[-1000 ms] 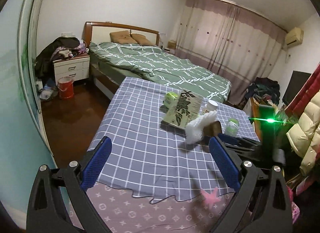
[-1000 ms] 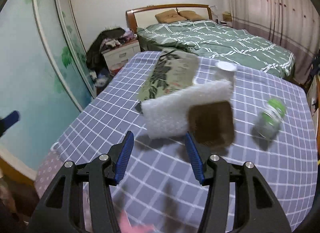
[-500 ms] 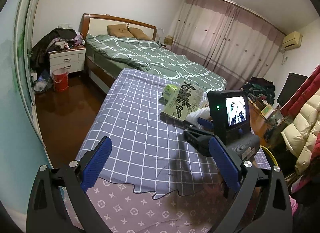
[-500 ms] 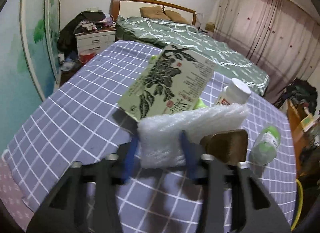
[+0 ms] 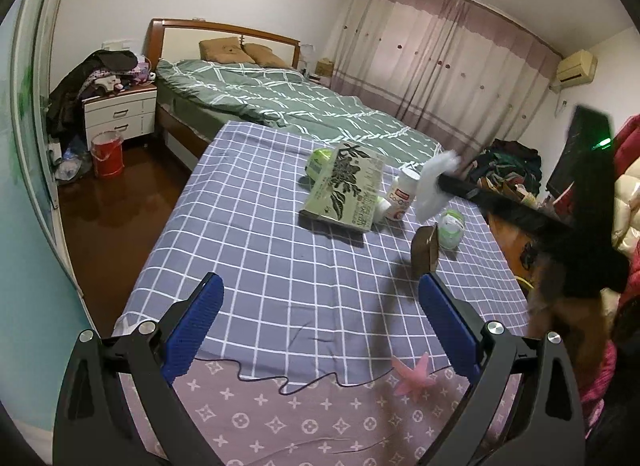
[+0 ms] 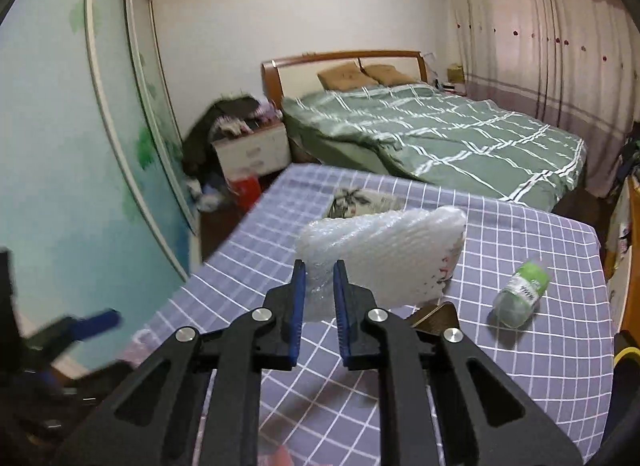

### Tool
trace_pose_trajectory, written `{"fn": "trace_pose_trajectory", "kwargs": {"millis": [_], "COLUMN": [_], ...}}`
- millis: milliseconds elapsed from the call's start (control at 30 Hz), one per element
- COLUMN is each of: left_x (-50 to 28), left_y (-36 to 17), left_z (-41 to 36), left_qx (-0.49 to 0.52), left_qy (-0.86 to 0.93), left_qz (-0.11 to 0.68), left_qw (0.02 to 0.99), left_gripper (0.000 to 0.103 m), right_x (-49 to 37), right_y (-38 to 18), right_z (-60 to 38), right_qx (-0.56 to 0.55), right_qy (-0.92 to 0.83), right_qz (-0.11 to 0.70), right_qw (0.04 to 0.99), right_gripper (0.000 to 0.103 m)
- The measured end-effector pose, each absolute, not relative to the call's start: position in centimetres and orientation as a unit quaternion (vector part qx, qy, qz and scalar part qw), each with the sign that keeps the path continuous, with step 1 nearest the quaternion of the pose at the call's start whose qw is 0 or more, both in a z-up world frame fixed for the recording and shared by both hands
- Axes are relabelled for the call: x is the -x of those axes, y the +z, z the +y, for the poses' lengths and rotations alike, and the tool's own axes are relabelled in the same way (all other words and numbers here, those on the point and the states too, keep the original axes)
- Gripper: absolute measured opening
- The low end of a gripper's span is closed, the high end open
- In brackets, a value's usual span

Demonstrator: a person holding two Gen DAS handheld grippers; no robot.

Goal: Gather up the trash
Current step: 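Carry the foam sheet over the yellow bin and open the right gripper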

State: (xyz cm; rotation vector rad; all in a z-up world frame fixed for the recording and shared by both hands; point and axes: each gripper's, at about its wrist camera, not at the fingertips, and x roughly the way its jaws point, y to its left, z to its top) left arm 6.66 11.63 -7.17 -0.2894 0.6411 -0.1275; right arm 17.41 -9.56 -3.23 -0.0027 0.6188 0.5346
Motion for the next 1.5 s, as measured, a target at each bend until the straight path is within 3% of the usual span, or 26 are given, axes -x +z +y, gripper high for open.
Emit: {"fn": "trace_pose_trajectory", "kwargs": {"millis": [567,1100,1500], "left_x": [-8.3,-10.9,-12.4], "left_y": [-7.3,-7.3,-7.4], "left_z": [7.0,-1.1,-6.5], "left_qx": [0.104,0.056,0.025], "left_qy": [-0.103,-0.160,-0.192], "left_qz": [0.332,0.361,0.378], "left_qw": [0.932,0.917,0.905], "left_gripper": [0.096,0.096,0.096], "right_x": [-12.9,-12.1,-13.6], "right_y": [-1.2,-7.5,-13.1], "right_z": [-25.5,-43.5,-50.1], "right_qx": [-0.093,-0.164,-0.202], "right_qy": [0.158,-0.023,-0.078], "right_qz": [0.270,0.310,0.349], "right_qw": [0.945,0.936,0.912], "right_gripper": [0.014,0.014,0.016]}}
